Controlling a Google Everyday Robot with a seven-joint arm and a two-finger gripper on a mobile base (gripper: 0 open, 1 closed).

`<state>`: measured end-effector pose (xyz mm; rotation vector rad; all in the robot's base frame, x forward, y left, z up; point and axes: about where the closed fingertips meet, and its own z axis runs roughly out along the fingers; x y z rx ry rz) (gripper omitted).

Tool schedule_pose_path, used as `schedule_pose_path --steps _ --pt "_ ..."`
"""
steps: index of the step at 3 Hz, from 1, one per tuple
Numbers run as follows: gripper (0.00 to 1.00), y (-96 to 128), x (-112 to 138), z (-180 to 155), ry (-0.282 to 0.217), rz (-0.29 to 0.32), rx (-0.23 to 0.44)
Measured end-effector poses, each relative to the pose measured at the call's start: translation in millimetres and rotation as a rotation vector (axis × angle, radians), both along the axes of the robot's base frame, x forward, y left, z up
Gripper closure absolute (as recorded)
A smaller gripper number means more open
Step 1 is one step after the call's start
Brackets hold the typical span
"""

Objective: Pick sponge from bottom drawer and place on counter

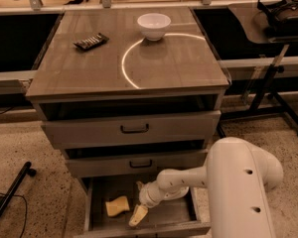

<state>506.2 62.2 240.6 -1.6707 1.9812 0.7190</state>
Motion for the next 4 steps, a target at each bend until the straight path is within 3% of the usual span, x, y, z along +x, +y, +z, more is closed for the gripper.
schedule_pose_path --steps 1,3,4 --pt "0.0 10.6 25.5 -19.8 -0.053 -0.011 0.046" --pt "0.0 19.5 28.5 -34.2 -0.068 0.005 0.072" --pt "0.0 33.1 30.1 -43.7 -0.101 0.058 0.099"
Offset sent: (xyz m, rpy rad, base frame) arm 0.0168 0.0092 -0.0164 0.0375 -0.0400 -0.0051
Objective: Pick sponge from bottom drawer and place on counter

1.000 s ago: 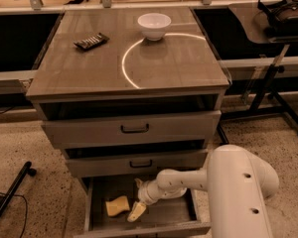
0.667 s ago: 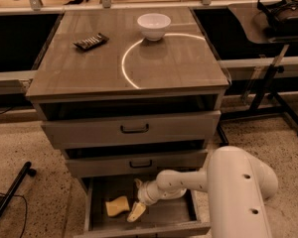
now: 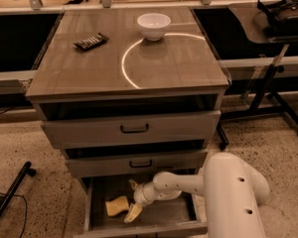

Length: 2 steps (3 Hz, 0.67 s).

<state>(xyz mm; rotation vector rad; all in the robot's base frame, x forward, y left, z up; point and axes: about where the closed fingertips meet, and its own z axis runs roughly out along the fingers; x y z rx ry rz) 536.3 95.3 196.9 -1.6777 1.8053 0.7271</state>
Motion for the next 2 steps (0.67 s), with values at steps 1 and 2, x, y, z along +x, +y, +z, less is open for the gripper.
schedule_pose_path --steps 1,2 --pt "0.0 16.6 3.8 -8.7 -0.049 0.072 0.005" --pt "0.0 31.4 10.1 -19.2 -0.088 0.139 0.006"
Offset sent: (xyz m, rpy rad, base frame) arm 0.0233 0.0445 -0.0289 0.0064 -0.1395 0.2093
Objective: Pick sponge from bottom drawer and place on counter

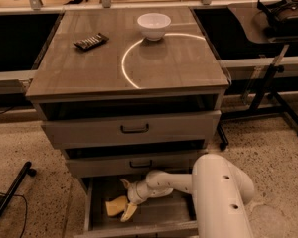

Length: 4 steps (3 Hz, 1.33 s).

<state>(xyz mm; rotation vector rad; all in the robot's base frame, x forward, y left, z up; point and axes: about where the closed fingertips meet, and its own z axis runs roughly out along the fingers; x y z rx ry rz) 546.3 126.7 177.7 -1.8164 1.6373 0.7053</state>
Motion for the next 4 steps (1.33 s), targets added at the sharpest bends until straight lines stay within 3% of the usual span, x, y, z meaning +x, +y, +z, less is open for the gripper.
schedule_pose_path --steps 1,2,4 --pt "0.0 9.3 5.6 -9.7 -0.03 0.035 -0.007" --pt "0.0 16.9 8.5 -28.5 -0.048 0.033 -0.035" --pt "0.0 25.7 5.2 -53.0 -0.04 0.008 -0.07"
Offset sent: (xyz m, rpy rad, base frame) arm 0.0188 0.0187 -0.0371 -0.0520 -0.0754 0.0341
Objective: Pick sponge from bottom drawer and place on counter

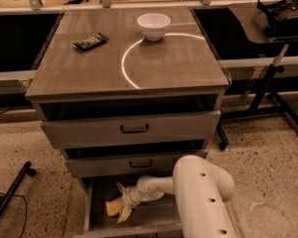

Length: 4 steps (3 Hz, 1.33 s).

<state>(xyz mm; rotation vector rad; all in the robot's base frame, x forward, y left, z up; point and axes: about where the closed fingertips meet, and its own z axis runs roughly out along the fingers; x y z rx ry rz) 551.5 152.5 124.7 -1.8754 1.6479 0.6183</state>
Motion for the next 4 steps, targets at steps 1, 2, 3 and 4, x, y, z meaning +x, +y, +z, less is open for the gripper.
schedule_pose_path --steps 1,2,3,4 --pt "0.0 4.8 -2.0 -13.9 0.02 0.0 -0.015" --pt "0.18 8.3 -2.9 -25.4 0.032 0.004 -0.032" --pt "0.41 8.7 -2.5 -29.0 0.035 0.004 -0.04" --pt "0.64 4.4 -2.9 -17.6 0.019 0.004 -0.032"
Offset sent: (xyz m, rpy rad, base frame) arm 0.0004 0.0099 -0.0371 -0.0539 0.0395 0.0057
